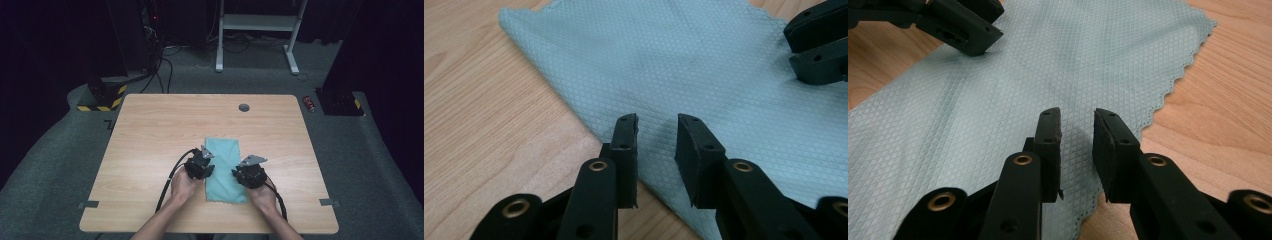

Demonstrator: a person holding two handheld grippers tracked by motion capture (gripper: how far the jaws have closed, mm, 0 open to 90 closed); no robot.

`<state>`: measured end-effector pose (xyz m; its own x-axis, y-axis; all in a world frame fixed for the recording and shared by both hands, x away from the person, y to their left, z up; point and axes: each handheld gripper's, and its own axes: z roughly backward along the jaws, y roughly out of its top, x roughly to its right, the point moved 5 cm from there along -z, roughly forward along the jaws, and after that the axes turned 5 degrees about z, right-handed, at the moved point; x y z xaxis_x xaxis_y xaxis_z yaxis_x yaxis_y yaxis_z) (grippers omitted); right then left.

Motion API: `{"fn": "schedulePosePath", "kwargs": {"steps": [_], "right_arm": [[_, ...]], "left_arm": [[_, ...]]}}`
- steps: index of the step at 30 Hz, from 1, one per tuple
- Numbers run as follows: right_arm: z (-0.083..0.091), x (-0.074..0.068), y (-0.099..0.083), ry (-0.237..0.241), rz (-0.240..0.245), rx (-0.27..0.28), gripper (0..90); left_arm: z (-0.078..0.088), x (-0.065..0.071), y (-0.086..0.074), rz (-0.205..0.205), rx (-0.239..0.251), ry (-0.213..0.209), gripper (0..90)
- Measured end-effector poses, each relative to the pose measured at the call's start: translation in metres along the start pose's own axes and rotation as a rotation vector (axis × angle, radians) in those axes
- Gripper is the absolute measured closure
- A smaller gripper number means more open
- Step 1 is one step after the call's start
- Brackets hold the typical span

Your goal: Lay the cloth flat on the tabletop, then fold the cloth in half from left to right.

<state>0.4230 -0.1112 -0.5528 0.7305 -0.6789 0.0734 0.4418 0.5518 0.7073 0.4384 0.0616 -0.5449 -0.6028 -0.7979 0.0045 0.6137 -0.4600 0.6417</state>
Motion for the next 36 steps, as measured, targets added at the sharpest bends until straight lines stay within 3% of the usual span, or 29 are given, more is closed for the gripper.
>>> {"fn": "schedulePosePath", "kwargs": {"steps": [11, 14, 15, 18, 23, 25, 27, 29, 36], "right_arm": [[-0.005, -0.002, 0.004, 0.023, 0.001, 0.009, 70.4], [-0.003, -0.002, 0.006, 0.026, -0.002, 0.02, 69.9], [-0.001, -0.002, 0.008, 0.026, -0.002, 0.031, 69.0], [0.001, -0.001, 0.008, 0.024, -0.002, 0.03, 67.4], [0.005, 0.003, 0.006, 0.011, -0.009, 0.033, 65.8], [0.007, 0.006, 0.004, 0.005, -0.005, 0.031, 64.6], [0.008, 0.006, 0.003, 0.006, -0.009, 0.028, 64.0], [0.01, 0.006, 0.002, 0.006, -0.008, 0.034, 63.3], [0.014, 0.003, -0.003, 0.011, -0.003, 0.03, 61.0]], "left_arm": [[0.006, -0.009, -0.007, 0.037, 0.004, 0.009, 66.5], [0.01, -0.01, -0.006, 0.062, 0.037, -0.009, 61.1], [0.012, -0.005, -0.004, 0.075, 0.057, -0.034, 59.2], [0.012, -0.002, -0.004, 0.055, 0.06, -0.025, 56.2], [0.009, -0.004, -0.007, 0.062, 0.044, -0.012, 54.6], [0.007, -0.009, -0.013, 0.076, 0.027, 0.009, 54.5], [0.007, -0.011, -0.015, 0.1, 0.035, 0.002, 54.0], [0.009, -0.013, -0.017, 0.099, 0.035, 0.014, 53.7], [0.019, -0.004, -0.019, 0.095, 0.064, -0.016, 50.6]]}}
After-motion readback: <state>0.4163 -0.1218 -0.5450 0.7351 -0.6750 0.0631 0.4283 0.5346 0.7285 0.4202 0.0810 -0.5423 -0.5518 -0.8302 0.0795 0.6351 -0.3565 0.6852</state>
